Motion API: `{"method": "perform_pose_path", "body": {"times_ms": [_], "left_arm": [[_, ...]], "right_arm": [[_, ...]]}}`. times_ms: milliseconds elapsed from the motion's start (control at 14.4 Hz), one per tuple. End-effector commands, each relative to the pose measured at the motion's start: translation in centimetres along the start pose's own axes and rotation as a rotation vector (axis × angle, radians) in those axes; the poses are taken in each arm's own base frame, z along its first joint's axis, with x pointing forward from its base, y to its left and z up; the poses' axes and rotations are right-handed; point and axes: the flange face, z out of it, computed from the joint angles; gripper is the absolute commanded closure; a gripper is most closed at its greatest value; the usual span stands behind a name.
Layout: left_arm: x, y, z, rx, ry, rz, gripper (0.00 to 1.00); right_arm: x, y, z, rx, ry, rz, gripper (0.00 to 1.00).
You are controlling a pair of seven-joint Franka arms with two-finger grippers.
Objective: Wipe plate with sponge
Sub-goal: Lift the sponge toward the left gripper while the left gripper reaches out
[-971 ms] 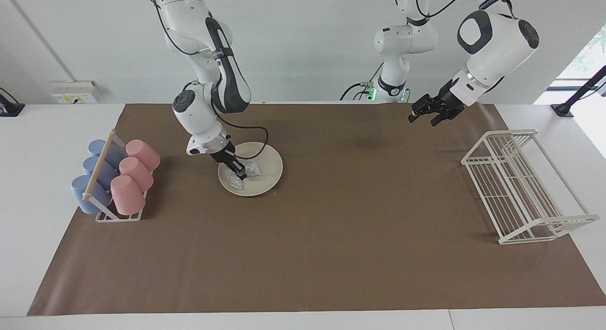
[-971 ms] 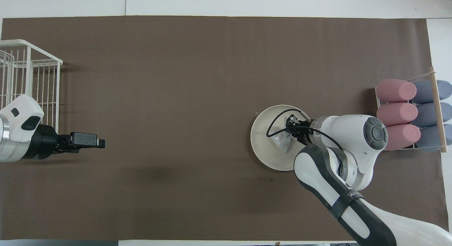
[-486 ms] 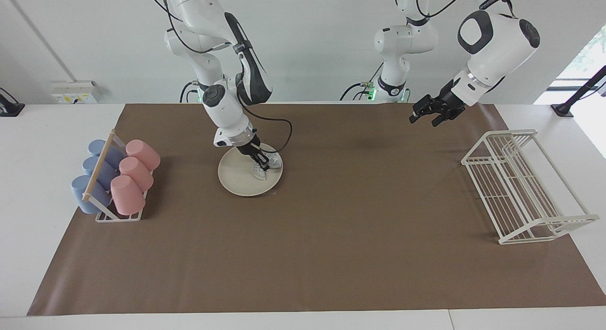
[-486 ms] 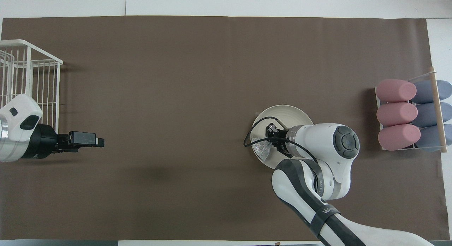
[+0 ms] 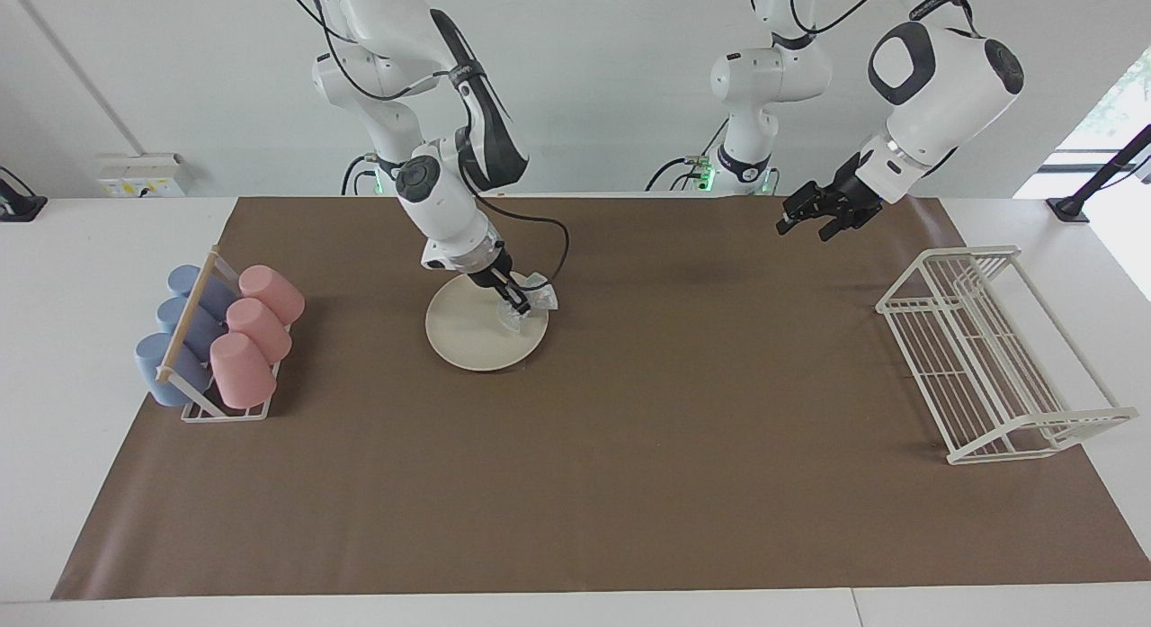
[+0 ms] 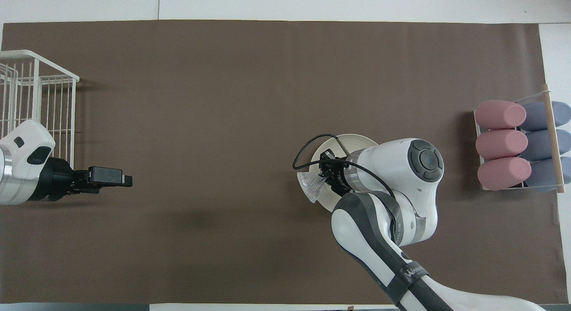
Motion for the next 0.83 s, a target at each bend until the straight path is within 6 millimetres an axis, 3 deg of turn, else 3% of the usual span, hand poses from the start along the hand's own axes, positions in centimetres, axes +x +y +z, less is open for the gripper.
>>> {"method": "perform_pose_path", "body": {"times_ms": [0, 277, 486, 555, 763], "left_arm": [[-0.1, -0.1, -0.2, -0.030, 0.004, -0.055, 0.00], [-0.3, 1.5, -0.4, -0.295, -0.017, -0.131, 0.00], [-0.2, 3.0, -0.8, -0.491, -0.015, -0.178, 0.00], [-0.5, 3.3, -0.4, -0.560, -0.024, -0.201, 0.00], [-1.5, 4.2, 0.1, -0.744, -0.039, -0.252, 0.00]], "right_arm": [[-5.0, -3.6, -3.4, -0.024, 0.028, 0.065, 1.00], [-13.7, -6.9, -10.6, -0.091, 0.225, 0.071, 1.00], [-15.9, -7.2, -14.6, -0.099, 0.223, 0.129, 1.00], [-16.5, -7.3, -15.3, -0.096, 0.223, 0.157, 1.00], [-19.1, -7.1, -14.4, -0.066, 0.213, 0.228, 1.00]]}}
